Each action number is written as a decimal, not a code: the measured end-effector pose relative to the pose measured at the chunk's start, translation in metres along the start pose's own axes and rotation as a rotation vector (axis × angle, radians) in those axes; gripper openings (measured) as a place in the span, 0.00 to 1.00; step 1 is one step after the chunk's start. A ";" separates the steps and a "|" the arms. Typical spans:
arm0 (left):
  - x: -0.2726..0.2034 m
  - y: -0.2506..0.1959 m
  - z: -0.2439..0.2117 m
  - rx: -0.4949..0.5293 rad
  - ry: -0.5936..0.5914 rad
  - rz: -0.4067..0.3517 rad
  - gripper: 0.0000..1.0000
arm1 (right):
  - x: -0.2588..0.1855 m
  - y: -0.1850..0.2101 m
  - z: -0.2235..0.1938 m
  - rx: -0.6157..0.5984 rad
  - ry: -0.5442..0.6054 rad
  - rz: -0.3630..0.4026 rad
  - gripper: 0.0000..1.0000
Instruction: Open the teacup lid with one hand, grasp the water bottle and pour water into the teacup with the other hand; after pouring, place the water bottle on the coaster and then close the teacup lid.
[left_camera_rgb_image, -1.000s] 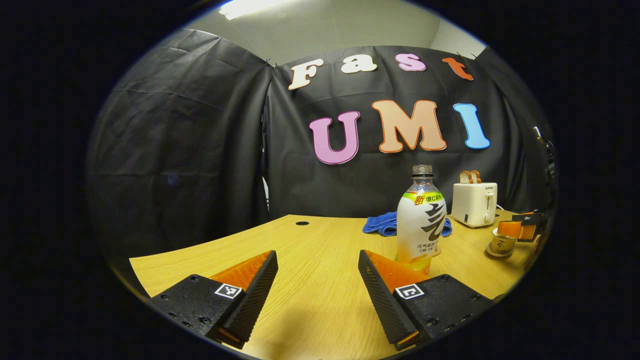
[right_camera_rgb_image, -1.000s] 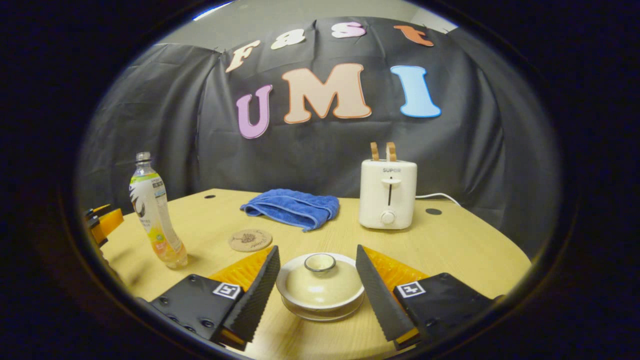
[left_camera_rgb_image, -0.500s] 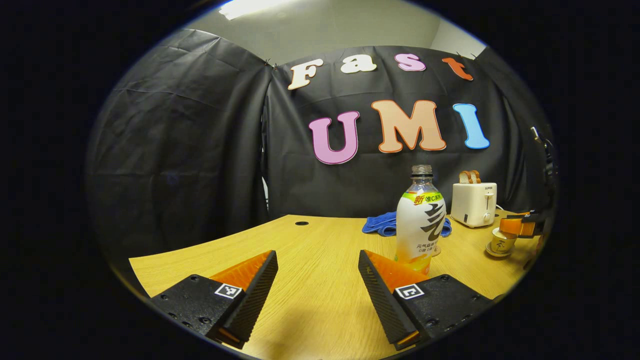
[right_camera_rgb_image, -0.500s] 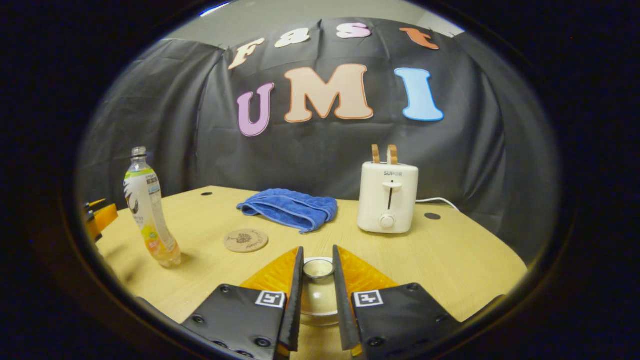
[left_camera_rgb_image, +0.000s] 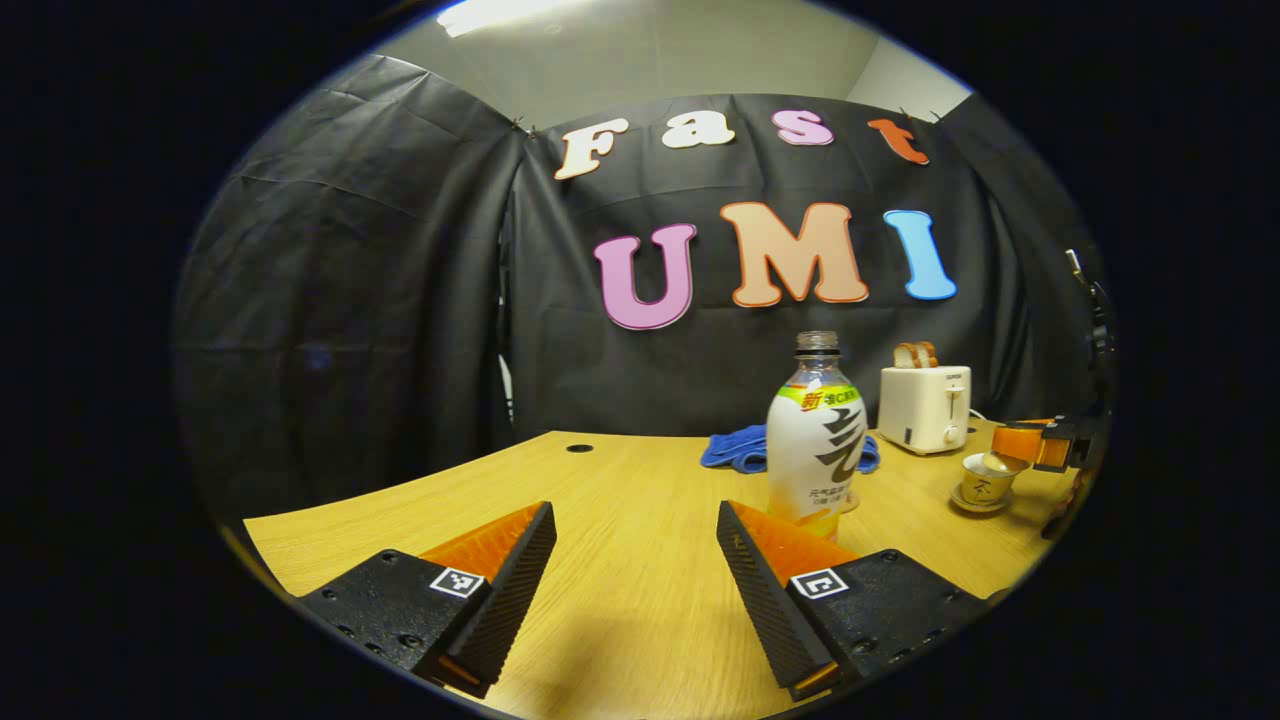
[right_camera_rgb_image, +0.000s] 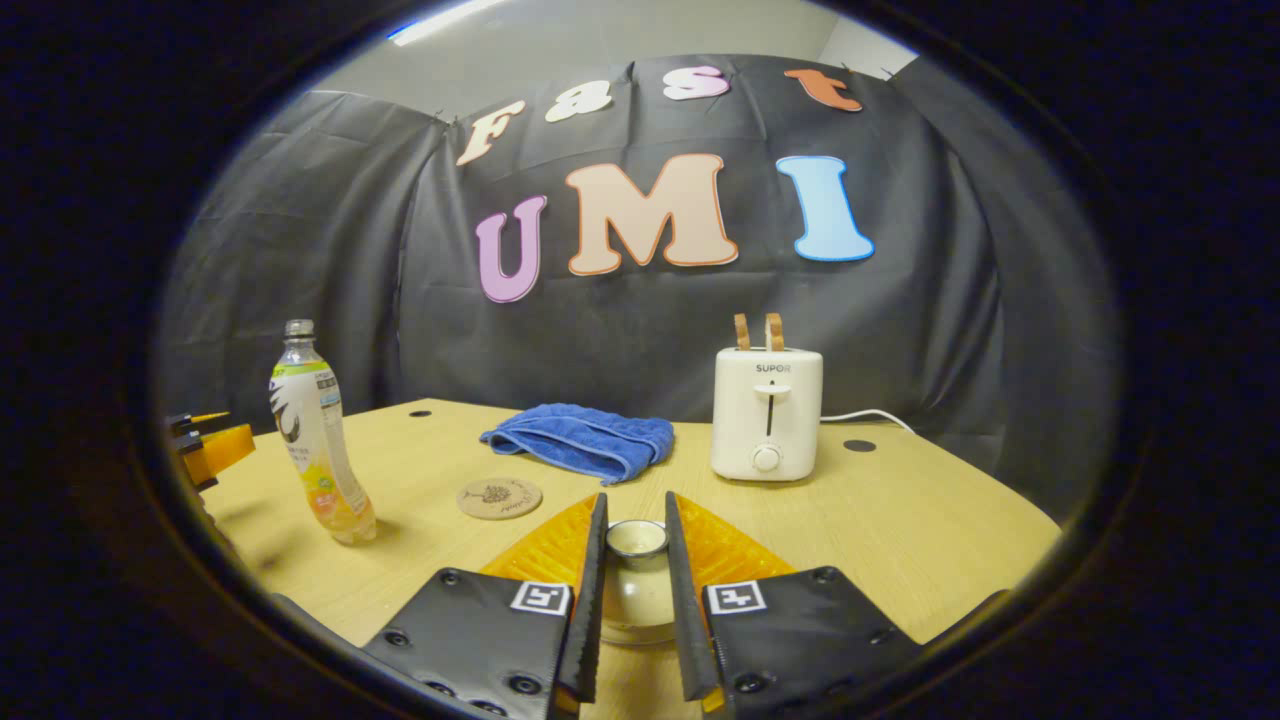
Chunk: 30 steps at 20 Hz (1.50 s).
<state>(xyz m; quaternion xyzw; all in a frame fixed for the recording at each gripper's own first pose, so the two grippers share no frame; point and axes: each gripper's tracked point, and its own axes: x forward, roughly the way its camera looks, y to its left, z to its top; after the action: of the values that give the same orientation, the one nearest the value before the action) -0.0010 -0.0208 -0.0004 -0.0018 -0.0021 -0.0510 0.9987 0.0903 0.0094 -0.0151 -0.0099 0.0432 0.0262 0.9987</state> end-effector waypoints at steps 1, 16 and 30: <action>0.001 -0.008 0.000 0.000 -0.002 -0.041 0.95 | -0.006 0.000 0.000 -0.002 0.002 0.005 0.36; 0.028 -0.084 -0.011 0.012 0.056 -0.396 0.94 | -0.054 -0.033 0.008 0.021 -0.081 -0.037 0.36; 0.074 -0.116 -0.020 0.030 0.101 -0.410 0.80 | -0.061 -0.047 0.008 0.023 -0.084 -0.071 0.36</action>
<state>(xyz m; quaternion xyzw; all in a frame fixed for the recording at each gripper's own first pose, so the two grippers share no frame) 0.0612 -0.1437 -0.0194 0.0159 0.0471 -0.2530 0.9662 0.0331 -0.0409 -0.0008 0.0011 0.0011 -0.0095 1.0000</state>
